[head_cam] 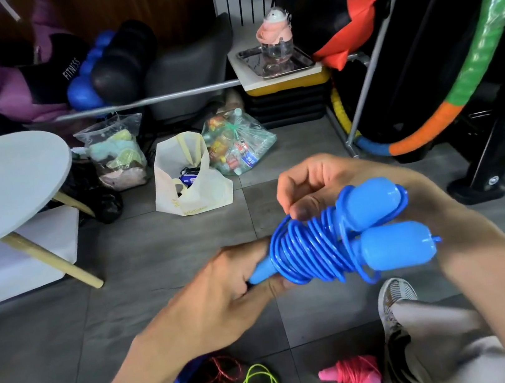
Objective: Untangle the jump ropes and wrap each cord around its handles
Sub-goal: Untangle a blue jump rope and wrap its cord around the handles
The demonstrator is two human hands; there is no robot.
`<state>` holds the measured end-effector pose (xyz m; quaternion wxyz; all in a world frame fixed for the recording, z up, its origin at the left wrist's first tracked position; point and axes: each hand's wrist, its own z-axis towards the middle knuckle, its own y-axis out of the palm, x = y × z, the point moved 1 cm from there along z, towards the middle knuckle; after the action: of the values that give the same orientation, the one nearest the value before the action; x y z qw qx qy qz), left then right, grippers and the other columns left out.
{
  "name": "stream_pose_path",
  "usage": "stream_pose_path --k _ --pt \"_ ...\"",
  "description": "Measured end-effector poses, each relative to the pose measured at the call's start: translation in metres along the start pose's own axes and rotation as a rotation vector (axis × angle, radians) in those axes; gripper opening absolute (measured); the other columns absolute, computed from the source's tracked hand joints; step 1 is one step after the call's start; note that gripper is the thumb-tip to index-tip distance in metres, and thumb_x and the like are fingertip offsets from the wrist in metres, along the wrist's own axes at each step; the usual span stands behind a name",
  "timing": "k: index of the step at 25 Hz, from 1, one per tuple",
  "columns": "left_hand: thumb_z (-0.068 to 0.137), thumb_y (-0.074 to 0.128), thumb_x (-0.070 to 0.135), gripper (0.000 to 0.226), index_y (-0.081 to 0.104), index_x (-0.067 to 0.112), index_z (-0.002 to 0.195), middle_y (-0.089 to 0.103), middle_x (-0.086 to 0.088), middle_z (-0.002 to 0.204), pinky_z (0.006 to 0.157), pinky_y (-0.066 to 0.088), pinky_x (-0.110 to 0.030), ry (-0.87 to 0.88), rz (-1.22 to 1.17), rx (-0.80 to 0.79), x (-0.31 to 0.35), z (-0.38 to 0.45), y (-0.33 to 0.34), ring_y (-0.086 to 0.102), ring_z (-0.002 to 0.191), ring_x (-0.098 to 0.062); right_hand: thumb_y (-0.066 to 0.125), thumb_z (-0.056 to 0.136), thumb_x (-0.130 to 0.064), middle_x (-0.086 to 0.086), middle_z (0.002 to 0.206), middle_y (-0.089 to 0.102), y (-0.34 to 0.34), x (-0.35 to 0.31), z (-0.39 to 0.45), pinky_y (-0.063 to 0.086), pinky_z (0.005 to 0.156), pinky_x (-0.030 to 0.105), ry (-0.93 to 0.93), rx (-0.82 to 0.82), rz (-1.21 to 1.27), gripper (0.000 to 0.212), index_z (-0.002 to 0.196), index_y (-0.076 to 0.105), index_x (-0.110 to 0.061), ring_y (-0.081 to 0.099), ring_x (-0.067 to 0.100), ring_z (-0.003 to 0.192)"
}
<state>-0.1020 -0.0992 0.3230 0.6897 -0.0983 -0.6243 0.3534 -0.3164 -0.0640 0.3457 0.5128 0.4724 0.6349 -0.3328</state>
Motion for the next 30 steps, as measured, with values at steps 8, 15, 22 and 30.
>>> stream_pose_path --k 8,15,22,30 --pt "0.091 0.029 0.039 0.025 0.048 0.027 0.103 0.053 0.01 0.102 0.083 0.048 -0.029 -0.011 0.518 -0.245 -0.027 -0.008 -0.001 0.053 0.098 -0.009 0.082 0.074 -0.035 -0.007 0.052 0.055 -0.006 0.002 0.0 0.03 0.054 0.028 0.206 0.051 -0.82 0.022 0.07 0.073 -0.016 0.039 0.006 0.052" --pt "0.092 0.045 0.016 0.026 0.052 0.024 0.116 0.056 0.006 0.104 0.089 0.049 -0.037 -0.151 0.622 -0.215 -0.03 -0.006 0.006 0.055 0.103 -0.017 0.073 0.08 -0.008 0.006 0.062 0.054 -0.009 -0.003 -0.019 0.031 0.037 0.018 0.159 0.044 -0.369 0.006 0.082 0.07 -0.003 0.041 0.007 0.045" --pt "0.098 0.046 0.041 0.017 0.048 0.028 0.108 0.056 0.011 0.092 0.075 0.043 -0.024 -0.264 0.557 -0.076 -0.029 0.0 0.019 0.057 0.088 -0.009 0.076 0.082 -0.027 -0.004 0.071 0.071 0.004 -0.012 -0.02 0.051 0.066 0.038 -0.014 0.262 -0.866 0.002 0.082 0.077 -0.025 0.062 0.016 0.067" --pt "0.095 0.053 0.043 0.013 0.048 0.033 0.088 0.049 0.015 0.066 0.057 0.034 -0.013 -0.25 0.359 -0.133 -0.038 0.007 0.001 0.05 0.062 -0.002 0.075 0.081 -0.036 -0.009 0.069 0.071 -0.004 -0.014 -0.033 0.044 0.059 0.024 -0.218 0.402 -0.98 0.009 0.087 0.078 -0.031 0.062 0.013 0.063"
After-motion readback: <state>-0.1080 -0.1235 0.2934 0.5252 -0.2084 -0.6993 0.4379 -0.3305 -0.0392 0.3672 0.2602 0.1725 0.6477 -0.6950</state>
